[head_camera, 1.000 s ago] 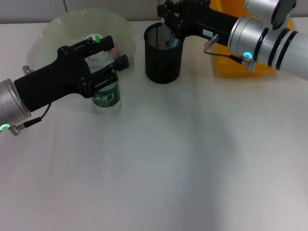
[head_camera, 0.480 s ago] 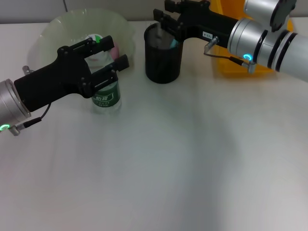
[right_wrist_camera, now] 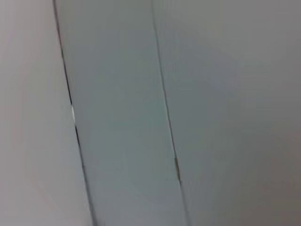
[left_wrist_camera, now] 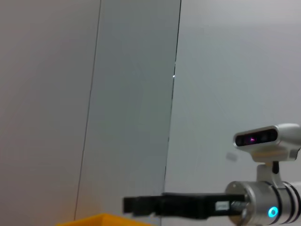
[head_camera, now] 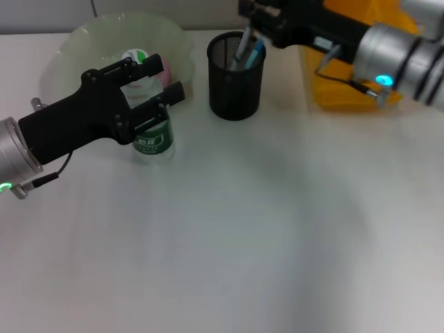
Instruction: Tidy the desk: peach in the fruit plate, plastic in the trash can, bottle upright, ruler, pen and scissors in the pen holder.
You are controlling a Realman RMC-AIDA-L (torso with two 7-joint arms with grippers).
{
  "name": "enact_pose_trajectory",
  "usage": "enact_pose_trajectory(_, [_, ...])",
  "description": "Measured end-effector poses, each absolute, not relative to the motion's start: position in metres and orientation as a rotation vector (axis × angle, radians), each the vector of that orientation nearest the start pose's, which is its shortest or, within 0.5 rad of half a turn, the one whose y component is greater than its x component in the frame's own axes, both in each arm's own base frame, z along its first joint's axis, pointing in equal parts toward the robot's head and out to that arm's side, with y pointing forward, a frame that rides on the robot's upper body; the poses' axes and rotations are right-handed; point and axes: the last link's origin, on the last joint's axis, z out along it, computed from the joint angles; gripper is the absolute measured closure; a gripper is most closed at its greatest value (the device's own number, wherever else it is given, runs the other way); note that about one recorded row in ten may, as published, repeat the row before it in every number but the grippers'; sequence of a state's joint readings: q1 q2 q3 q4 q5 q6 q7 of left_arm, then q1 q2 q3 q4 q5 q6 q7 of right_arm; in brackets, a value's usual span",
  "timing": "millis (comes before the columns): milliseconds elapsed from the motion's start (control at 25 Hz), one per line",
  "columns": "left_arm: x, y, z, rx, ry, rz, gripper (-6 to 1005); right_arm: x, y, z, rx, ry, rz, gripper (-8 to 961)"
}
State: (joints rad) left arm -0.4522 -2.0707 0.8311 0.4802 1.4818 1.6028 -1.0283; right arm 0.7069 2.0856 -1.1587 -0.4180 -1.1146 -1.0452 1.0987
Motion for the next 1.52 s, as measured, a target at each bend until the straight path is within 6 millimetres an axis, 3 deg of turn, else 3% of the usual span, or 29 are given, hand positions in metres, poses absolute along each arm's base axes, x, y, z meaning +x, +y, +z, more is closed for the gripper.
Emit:
enact_pose_trajectory(120, [-0.249,0.314,0.005,-2.444,-0.348,-1.163,412,0.190,0.397,-0.015,-2.324,0.546,1.085,526])
enact_pose_trajectory(160, [-0.248,0.313,0.005,-2.448,-0.340,-1.175,412,0.193,0.379,0.000,-2.338,0.518,1.149,516])
enact_pose_trajectory(200, [-0.248,0.313,0.005,-2.448,-0.340,-1.175,412,0.193,0.379,0.000,-2.338,0.518,1.149,495])
enact_pose_trajectory(240, [-0.247,0.312,0.006,-2.450,-0.335,-1.180,412,0.198,0.360,0.013,-2.375,0.477,1.167,475])
enact_pose_trajectory(280, [-0.247,0.312,0.006,-2.450,-0.335,-1.180,412,0.198,0.360,0.013,-2.375,0.477,1.167,454])
enact_pose_trajectory(360, [-0.243,0.311,0.007,-2.467,-0.312,-1.203,412,0.205,0.331,0.023,-2.478,0.460,1.123,412])
enact_pose_trajectory(400, [-0.243,0.311,0.007,-2.467,-0.312,-1.203,412,0.205,0.331,0.023,-2.478,0.460,1.123,392])
enact_pose_trajectory(480, [-0.242,0.310,0.008,-2.481,-0.314,-1.217,413,0.213,0.303,0.026,-2.625,0.421,1.075,350])
enact_pose_trajectory(520, [-0.241,0.309,0.009,-2.487,-0.321,-1.222,413,0.213,0.303,0.026,-2.625,0.421,1.075,330])
enact_pose_trajectory(560, [-0.240,0.308,0.009,-2.503,-0.338,-1.238,408,0.219,0.283,0.026,-2.736,0.391,1.083,309])
enact_pose_trajectory(640, [-0.240,0.306,0.010,-2.519,-0.340,-1.244,397,0.222,0.274,0.026,-2.780,0.381,1.097,262])
enact_pose_trajectory(760, [-0.240,0.296,0.008,-2.595,-0.301,-1.226,311,0.234,0.249,0.023,-2.871,0.355,1.130,191])
enact_pose_trajectory(880, [-0.240,0.296,0.008,-2.595,-0.301,-1.226,226,0.242,0.241,0.020,-2.891,0.367,1.104,191])
enact_pose_trajectory(920, [-0.246,0.280,0.003,-2.689,-0.263,-1.177,197,0.245,0.239,0.018,-2.900,0.375,1.088,191])
enact_pose_trajectory(1040, [-0.249,0.274,0.001,-2.718,-0.271,-1.161,192,0.251,0.236,0.012,-2.918,0.382,1.060,191])
enact_pose_trajectory(1080, [-0.257,0.264,-0.005,-2.778,-0.300,-1.102,190,0.252,0.235,0.010,-2.919,0.373,1.057,191])
enact_pose_trajectory(1240, [-0.270,0.252,-0.012,-2.848,-0.349,-1.006,193,0.253,0.236,0.008,-2.913,0.340,1.056,191])
enact_pose_trajectory(1520, [-0.282,0.239,-0.014,-2.865,-0.393,-0.964,199,0.248,0.246,0.001,-2.921,0.332,1.043,191])
